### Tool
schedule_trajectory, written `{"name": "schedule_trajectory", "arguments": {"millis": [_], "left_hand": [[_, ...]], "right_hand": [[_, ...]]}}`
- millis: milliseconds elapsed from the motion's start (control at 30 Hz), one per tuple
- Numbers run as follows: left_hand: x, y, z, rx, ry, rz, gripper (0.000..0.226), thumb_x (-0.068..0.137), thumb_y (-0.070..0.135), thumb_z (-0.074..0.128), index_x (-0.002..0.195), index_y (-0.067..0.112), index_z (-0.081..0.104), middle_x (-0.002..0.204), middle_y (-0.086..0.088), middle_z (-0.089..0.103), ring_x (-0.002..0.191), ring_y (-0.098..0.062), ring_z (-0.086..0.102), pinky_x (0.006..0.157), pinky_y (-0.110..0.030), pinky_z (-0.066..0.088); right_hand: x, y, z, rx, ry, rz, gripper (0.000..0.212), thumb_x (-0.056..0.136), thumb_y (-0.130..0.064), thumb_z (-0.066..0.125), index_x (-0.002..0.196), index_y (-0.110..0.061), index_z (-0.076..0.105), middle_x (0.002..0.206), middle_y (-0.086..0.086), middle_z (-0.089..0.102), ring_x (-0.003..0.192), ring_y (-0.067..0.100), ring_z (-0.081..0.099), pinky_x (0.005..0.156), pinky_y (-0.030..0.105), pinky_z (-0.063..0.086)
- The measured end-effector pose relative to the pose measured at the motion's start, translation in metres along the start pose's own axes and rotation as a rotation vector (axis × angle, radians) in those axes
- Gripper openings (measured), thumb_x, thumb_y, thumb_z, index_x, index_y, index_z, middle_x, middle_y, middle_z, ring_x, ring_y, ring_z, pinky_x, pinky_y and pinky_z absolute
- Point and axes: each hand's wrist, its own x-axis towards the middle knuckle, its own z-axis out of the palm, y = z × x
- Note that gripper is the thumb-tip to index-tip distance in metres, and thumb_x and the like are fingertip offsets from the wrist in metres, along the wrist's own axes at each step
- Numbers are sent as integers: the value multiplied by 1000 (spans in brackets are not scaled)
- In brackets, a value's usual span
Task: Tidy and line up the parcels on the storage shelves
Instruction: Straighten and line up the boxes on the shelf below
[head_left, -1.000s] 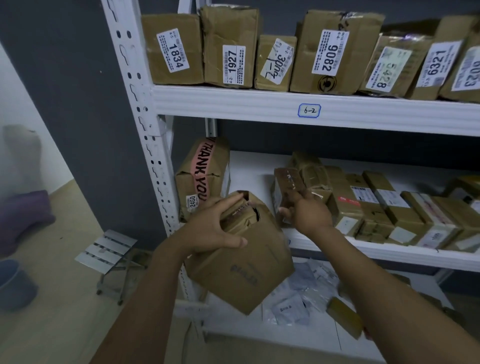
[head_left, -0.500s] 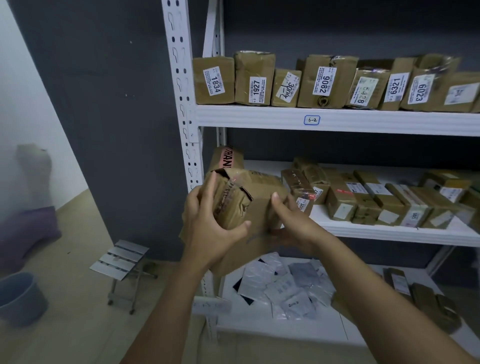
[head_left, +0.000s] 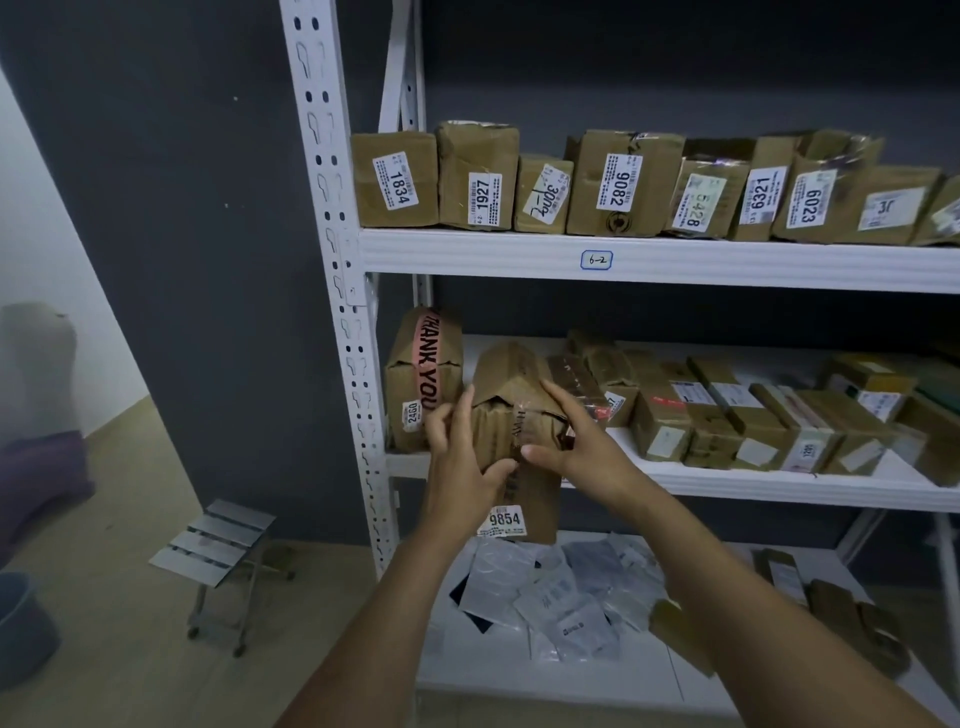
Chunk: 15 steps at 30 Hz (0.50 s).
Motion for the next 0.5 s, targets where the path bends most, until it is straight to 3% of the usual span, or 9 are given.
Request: {"name": "schedule_trajectory", "arguments": {"millis": [67,100,200,300,400,500], "left_hand": [[13,-3,7,12,-7,8,81,83,13,73,148,27,28,144,2,20,119,2,26,100,-17,27],[19,-4,10,20,-14,8,75,83,12,72,145,26,33,143,3,24,121,0,28,101,-19,28],[40,-14,17,26,-56,8,52,86,15,69,134,21,50,129,7,39,121,-10,43,105,-26,36],[61,-24,19,79,-4,64,31,95,23,58,125,16,60,122,5,50,114,-14,53,102,-36,45],[89,-29,15,229,148,109,29,97,18,52,125,11,60,128,-6,54,117,-13,48,102,-29,37],[124,-34,7,414,171,86,35,95,19,56,129,10,58,134,-10,52,125,-23,45,107,-39,35]], "right_hand": [[13,9,-8,-89,33,-22,78,85,-22,73,148,-32,28,142,-3,44,119,9,50,87,18,51],[20,14,-11,-154,60,-30,77,85,-23,73,147,-33,29,144,-2,43,121,12,49,90,20,50],[44,33,-22,-375,72,-46,80,82,-36,73,147,-40,27,155,3,28,137,25,35,109,45,38],[64,40,-29,-452,6,-21,79,86,-38,69,148,-46,21,162,5,9,145,29,20,116,45,26],[85,43,-32,-533,-39,-49,77,91,-40,62,150,-44,14,163,2,3,147,29,17,115,45,25],[106,43,-32,-544,-54,-60,75,94,-37,59,151,-42,11,163,0,0,147,29,17,114,46,27]]}}
